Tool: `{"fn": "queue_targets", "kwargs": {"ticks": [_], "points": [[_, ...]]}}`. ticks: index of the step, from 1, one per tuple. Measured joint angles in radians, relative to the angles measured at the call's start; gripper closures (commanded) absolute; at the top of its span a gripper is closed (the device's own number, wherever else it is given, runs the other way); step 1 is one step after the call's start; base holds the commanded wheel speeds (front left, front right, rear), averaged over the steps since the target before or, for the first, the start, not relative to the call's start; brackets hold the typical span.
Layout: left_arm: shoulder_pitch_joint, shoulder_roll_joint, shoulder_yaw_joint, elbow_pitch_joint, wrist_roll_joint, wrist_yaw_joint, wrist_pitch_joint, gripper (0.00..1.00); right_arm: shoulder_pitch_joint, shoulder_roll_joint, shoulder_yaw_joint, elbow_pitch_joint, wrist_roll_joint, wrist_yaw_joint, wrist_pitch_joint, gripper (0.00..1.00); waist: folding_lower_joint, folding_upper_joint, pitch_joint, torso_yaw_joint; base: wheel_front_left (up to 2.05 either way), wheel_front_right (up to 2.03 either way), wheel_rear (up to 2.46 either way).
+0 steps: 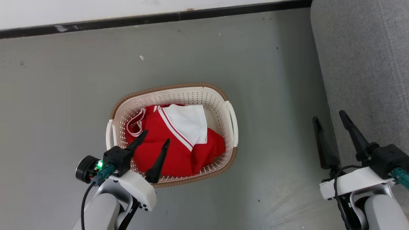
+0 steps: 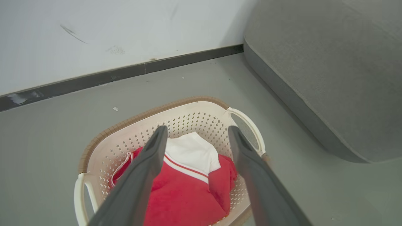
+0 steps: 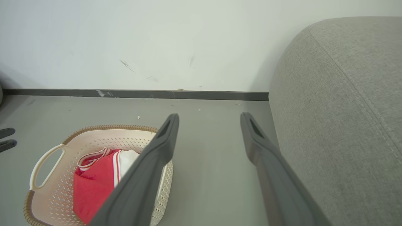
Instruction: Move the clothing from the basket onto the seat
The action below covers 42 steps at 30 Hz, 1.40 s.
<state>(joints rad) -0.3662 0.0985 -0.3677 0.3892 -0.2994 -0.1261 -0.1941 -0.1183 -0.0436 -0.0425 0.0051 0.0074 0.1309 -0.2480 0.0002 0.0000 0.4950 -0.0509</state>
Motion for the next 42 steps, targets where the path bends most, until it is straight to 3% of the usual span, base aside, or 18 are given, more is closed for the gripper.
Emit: {"fn": "queue_targets", "kwargs": {"ticks": [18, 42], "points": [[-0.152, -0.001, 0.013, 0.124, 0.004, 0.005, 0.114, 0.0, -0.105, 0.0, -0.005, -0.042, 0.002, 0.0, -0.002, 0.0, 0.0, 0.0, 0.176, -0.033, 0.0, 0.0, 0.0], [-0.308, 0.001, 0.034, 0.266, 0.014, 0.019, 0.132, 0.0, -0.19, 0.0, 0.005, -0.067, 0.016, 0.0, -0.003, 0.0, 0.0, 0.0001, 0.354, -0.078, 0.0, 0.0, 0.0]]}}
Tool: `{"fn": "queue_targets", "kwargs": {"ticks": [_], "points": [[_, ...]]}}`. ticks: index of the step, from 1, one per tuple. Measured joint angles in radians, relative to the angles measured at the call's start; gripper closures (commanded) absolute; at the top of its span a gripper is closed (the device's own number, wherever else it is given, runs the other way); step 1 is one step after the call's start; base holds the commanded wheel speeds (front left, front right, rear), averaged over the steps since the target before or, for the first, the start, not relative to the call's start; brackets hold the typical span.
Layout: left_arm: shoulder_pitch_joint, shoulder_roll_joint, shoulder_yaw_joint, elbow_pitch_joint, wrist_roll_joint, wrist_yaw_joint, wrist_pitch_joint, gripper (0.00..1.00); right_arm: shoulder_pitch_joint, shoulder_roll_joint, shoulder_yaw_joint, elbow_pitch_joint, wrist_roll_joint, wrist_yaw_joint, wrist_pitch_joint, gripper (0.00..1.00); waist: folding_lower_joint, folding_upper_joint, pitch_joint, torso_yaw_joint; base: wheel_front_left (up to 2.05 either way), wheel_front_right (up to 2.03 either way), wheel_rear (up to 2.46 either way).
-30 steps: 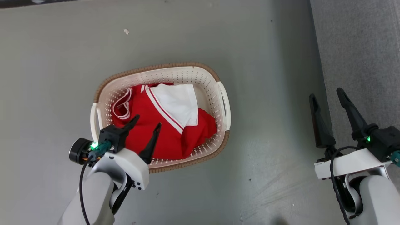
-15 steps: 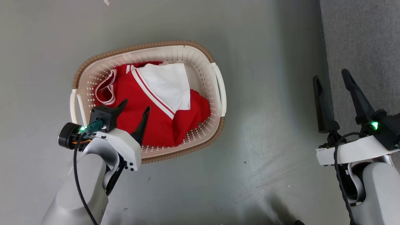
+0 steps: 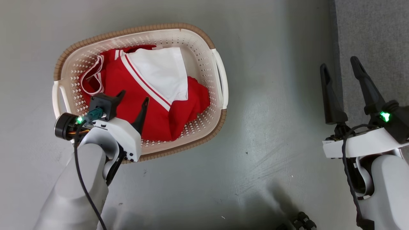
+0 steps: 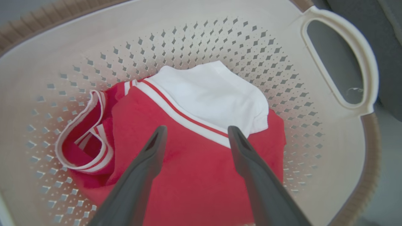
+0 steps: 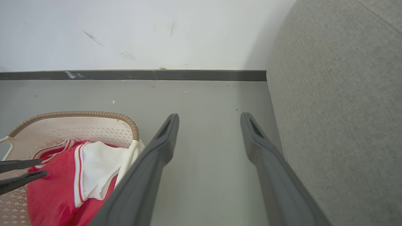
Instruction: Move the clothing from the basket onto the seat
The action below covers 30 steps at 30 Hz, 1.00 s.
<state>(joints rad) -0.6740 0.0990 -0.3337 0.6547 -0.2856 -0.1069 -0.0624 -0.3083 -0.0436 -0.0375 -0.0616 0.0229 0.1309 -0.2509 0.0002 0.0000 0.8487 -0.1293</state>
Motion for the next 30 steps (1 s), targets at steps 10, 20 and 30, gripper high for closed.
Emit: {"fn": "queue_targets", "kwargs": {"ticks": [10, 20, 30], "points": [[-0.06, -0.006, -0.022, 0.051, 0.04, 0.025, 0.019, 0.0, -0.029, 0.0, 0.009, 0.0, 0.026, 0.0, 0.0, 0.0, 0.0, 0.0, 0.04, -0.007, 0.0, 0.0, 0.0], [-0.104, -0.012, -0.036, 0.103, 0.05, 0.031, 0.027, 0.0, -0.03, 0.0, 0.016, 0.0, 0.042, 0.0, 0.0, 0.0, 0.0, 0.0, 0.077, -0.027, 0.0, 0.0, 0.0], [-0.142, -0.015, -0.03, 0.136, 0.05, 0.035, 0.027, 0.0, -0.03, 0.0, 0.018, -0.006, 0.048, 0.0, 0.0, 0.0, -0.0001, -0.0001, 0.115, -0.038, 0.0, 0.0, 0.0]]}}
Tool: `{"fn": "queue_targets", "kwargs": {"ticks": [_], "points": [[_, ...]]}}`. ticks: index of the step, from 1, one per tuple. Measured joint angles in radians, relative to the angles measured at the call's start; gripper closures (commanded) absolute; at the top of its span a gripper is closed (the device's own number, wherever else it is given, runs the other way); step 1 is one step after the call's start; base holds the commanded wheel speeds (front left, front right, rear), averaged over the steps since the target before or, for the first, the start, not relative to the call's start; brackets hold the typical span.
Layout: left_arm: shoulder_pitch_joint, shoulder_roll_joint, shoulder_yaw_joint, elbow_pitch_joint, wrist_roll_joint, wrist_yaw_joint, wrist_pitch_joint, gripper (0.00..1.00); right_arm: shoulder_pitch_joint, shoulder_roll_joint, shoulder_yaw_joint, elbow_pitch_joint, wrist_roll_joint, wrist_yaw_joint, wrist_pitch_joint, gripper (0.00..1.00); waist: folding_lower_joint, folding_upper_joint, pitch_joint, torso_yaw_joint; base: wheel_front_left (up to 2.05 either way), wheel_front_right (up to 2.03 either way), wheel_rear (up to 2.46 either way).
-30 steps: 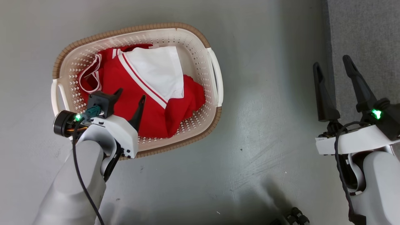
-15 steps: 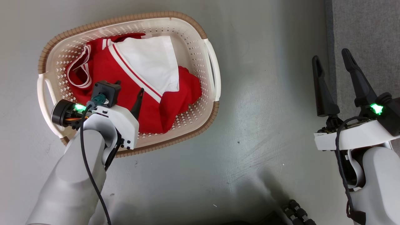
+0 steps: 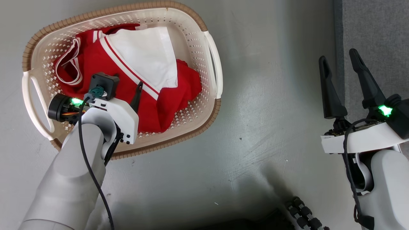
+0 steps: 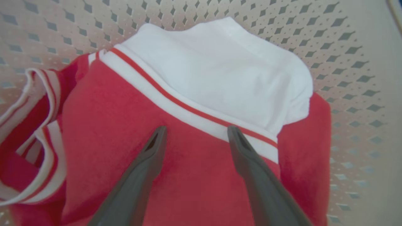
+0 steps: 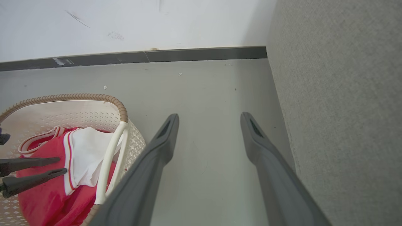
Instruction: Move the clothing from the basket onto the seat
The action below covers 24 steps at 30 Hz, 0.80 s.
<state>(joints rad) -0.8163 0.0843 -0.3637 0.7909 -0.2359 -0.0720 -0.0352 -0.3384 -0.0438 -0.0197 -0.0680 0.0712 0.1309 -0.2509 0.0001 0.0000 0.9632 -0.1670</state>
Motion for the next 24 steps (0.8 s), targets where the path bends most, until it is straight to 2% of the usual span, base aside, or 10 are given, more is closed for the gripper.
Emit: {"fn": "queue_targets", "kwargs": {"ticks": [24], "points": [[-0.058, -0.027, -0.012, 0.094, -0.011, -0.01, -0.011, 0.0, -0.019, 0.0, -0.025, -0.028, -0.002, 0.0, -0.002, 0.0, 0.0, 0.0, 0.061, 0.019, 0.0, 0.0, 0.0]]}}
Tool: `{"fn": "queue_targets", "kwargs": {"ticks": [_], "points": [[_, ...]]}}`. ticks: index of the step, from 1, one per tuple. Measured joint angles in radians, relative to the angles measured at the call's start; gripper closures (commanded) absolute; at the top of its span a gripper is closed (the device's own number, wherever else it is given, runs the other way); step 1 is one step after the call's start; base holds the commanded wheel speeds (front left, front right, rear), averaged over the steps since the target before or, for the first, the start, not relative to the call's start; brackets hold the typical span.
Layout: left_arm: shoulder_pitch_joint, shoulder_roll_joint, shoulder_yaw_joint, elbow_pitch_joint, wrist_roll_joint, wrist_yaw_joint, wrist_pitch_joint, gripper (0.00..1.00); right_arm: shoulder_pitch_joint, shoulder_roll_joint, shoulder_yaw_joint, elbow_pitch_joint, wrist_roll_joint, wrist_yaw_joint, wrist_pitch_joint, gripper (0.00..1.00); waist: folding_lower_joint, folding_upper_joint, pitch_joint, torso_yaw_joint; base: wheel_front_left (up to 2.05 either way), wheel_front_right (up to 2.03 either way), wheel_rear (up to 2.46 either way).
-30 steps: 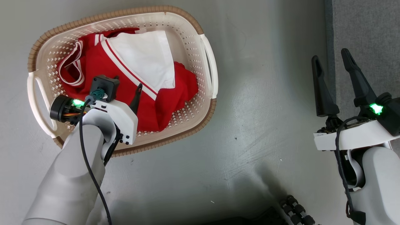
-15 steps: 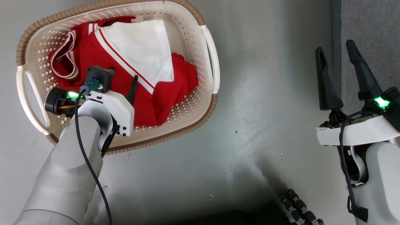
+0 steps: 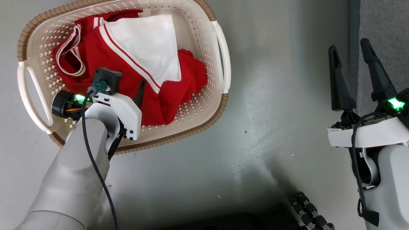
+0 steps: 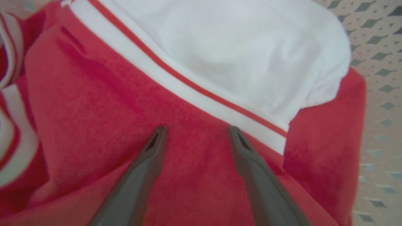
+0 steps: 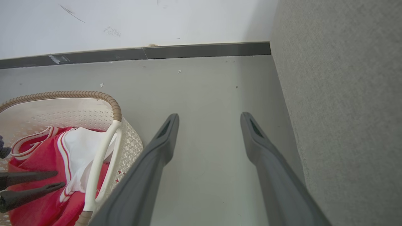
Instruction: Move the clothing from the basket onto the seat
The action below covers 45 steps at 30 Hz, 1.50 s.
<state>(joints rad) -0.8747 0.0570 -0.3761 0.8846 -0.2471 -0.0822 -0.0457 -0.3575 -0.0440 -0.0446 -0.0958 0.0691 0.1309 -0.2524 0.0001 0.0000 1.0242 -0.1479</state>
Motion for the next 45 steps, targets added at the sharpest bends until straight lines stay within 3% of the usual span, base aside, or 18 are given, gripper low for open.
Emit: {"fn": "queue_targets", "kwargs": {"ticks": [12, 14, 19, 20, 21, 25, 28, 45], "points": [[-0.02, -0.01, -0.027, 0.042, -0.008, -0.016, 0.005, 0.0, -0.001, 0.0, 0.005, 0.0, -0.001, 0.0, 0.0, 0.0, 0.0, 0.0, -0.003, 0.008, 0.0, 0.0, 0.0], [-0.021, -0.01, -0.03, 0.051, -0.008, -0.018, 0.005, 0.19, 0.0, 0.0, 0.005, -0.001, -0.001, 0.0, 0.0, 0.0, 0.0, 0.0, -0.003, 0.006, 0.0, 0.0, 0.0], [-0.022, -0.01, -0.036, 0.075, -0.005, -0.018, 0.009, 0.29, 0.0, 0.0, 0.003, -0.005, -0.001, 0.0, 0.0, 0.0, 0.0, 0.0, -0.001, 0.0, 0.0, 0.0, 0.0], [-0.023, -0.01, -0.037, 0.081, -0.004, -0.018, 0.01, 0.36, 0.0, 0.0, 0.003, -0.006, -0.001, 0.0, 0.0, 0.0, 0.0, 0.0, 0.0, -0.001, 0.0, 0.0, 0.0], [-0.025, -0.009, -0.037, 0.086, -0.003, -0.018, 0.01, 0.49, 0.0, 0.0, 0.003, -0.007, -0.001, 0.0, 0.0, 0.0, 0.0, 0.0, 0.001, -0.002, 0.0, 0.0, 0.0], [-0.037, -0.007, -0.038, 0.104, 0.002, -0.018, 0.01, 0.67, 0.0, 0.0, 0.003, -0.012, -0.001, 0.0, 0.0, 0.0, 0.0, 0.0, 0.005, -0.005, 0.0, 0.0, 0.0], [-0.042, -0.008, -0.038, 0.113, 0.002, -0.018, 0.009, 1.0, 0.0, 0.0, 0.002, -0.016, -0.002, 0.0, -0.003, 0.0, 0.0, 0.0, 0.008, -0.005, 0.0, 0.0, 0.0], [-0.065, -0.016, -0.027, 0.103, -0.023, -0.027, -0.099, 1.0, -0.055, 0.0, -0.004, -0.017, -0.008, 0.0, -0.003, 0.0, 0.0, 0.0, -0.002, 0.019, 0.0, 0.0, 0.0]]}}
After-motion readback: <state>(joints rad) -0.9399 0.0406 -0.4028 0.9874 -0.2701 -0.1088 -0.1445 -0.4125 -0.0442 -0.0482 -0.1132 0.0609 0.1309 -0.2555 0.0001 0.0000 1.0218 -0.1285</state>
